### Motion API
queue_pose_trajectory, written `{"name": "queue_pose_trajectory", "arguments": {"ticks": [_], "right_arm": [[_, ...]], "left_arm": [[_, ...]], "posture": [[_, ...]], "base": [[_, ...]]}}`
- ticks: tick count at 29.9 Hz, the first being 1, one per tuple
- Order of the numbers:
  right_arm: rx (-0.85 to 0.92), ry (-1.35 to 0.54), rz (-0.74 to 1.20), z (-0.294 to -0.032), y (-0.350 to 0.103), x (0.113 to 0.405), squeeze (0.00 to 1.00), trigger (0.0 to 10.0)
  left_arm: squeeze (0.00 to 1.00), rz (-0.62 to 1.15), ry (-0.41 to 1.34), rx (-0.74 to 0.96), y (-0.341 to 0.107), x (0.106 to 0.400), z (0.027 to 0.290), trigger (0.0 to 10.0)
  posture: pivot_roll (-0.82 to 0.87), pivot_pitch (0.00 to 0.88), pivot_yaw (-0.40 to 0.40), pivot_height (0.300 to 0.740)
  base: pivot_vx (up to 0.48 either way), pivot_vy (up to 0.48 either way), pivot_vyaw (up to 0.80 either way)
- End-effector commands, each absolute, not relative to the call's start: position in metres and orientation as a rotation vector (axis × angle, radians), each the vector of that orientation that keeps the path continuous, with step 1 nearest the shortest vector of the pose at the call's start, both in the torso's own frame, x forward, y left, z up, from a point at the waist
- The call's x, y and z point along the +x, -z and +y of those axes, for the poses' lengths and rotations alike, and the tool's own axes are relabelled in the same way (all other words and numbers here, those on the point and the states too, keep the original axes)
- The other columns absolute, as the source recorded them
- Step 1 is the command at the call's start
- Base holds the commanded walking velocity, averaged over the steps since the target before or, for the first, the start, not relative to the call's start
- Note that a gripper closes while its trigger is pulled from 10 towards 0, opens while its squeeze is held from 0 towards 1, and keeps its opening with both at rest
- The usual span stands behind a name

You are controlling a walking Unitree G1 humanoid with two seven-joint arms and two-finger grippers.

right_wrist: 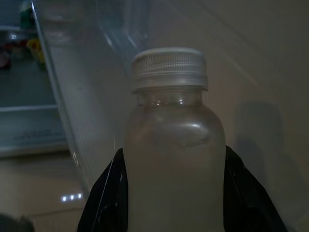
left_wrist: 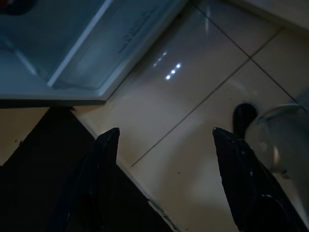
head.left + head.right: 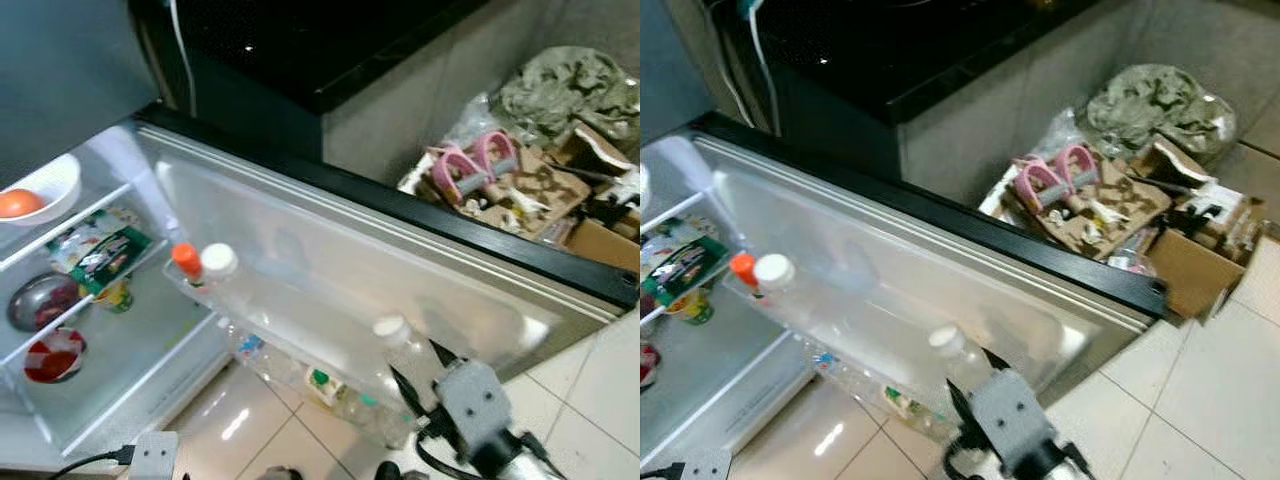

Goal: Restocking fridge

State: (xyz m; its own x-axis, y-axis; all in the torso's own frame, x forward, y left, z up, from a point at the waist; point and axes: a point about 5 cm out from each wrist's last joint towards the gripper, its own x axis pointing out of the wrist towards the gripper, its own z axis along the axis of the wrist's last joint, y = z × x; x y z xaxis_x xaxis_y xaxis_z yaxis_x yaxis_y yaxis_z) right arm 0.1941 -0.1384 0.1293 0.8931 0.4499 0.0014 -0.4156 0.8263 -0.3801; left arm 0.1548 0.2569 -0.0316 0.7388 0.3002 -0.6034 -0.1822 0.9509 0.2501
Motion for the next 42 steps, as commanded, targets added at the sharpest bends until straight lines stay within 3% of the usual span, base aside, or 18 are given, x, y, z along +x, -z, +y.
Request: {"name": "queue_pose_trajectory", "arguments": {"ticks": [1,7,9,16,19,21,23,28,34,42], "right_arm": [[-0.416,-0.391,0.011,-0.164,-0.118,0.187,0.00,10.0],[-0.389,-0.344,-0.016,-0.162,-0.123,0.202,0.00,10.0],[-0.332,-0.286,-0.065,-0.154,-0.132,0.225,0.00,10.0],[-0.284,-0.244,-0.128,-0.145,-0.146,0.250,0.00,10.0],[-0.237,-0.210,-0.219,-0.134,-0.169,0.281,0.00,10.0],[-0.237,-0.210,-0.219,-0.134,-0.169,0.281,0.00,10.0],[-0.212,-0.218,-0.273,-0.127,-0.186,0.295,0.00,10.0],[-0.154,-0.407,-0.315,-0.094,-0.204,0.300,0.00,10.0],[-0.164,-0.483,-0.270,-0.061,-0.196,0.310,0.00,10.0],[-0.157,-0.421,-0.227,-0.034,-0.189,0.325,0.00,10.0]], "left_arm": [[0.00,0.741,-0.266,0.201,0.038,0.143,0.263,10.0],[0.00,0.742,-0.258,0.201,0.039,0.144,0.260,10.0],[0.00,0.741,-0.255,0.202,0.038,0.145,0.260,10.0],[0.00,0.736,-0.254,0.204,0.037,0.148,0.261,10.0],[0.00,0.731,-0.255,0.210,0.035,0.150,0.264,10.0],[0.00,0.731,-0.255,0.210,0.035,0.150,0.264,10.0],[0.00,0.727,-0.256,0.212,0.034,0.152,0.264,10.0],[0.00,0.728,-0.253,0.207,0.036,0.153,0.261,10.0],[0.00,0.724,-0.248,0.205,0.035,0.156,0.260,10.0],[0.00,0.721,-0.251,0.207,0.035,0.156,0.261,10.0]], "posture": [[-0.05,0.302,0.004,0.710],[-0.05,0.304,0.012,0.710],[-0.04,0.297,0.024,0.710],[-0.04,0.294,0.030,0.710],[-0.03,0.285,0.042,0.710],[-0.03,0.285,0.042,0.710],[-0.03,0.284,0.040,0.710],[-0.03,0.284,0.044,0.710],[-0.02,0.282,0.049,0.710],[-0.01,0.284,0.049,0.710]], "base": [[0.000,0.000,0.00],[0.000,0.000,0.00],[0.000,0.000,0.00],[0.000,0.000,0.00],[0.000,0.000,0.00],[0.000,0.000,0.00],[0.000,0.000,0.00],[0.000,0.000,0.00],[0.000,0.000,0.00],[0.000,0.000,0.00]]}}
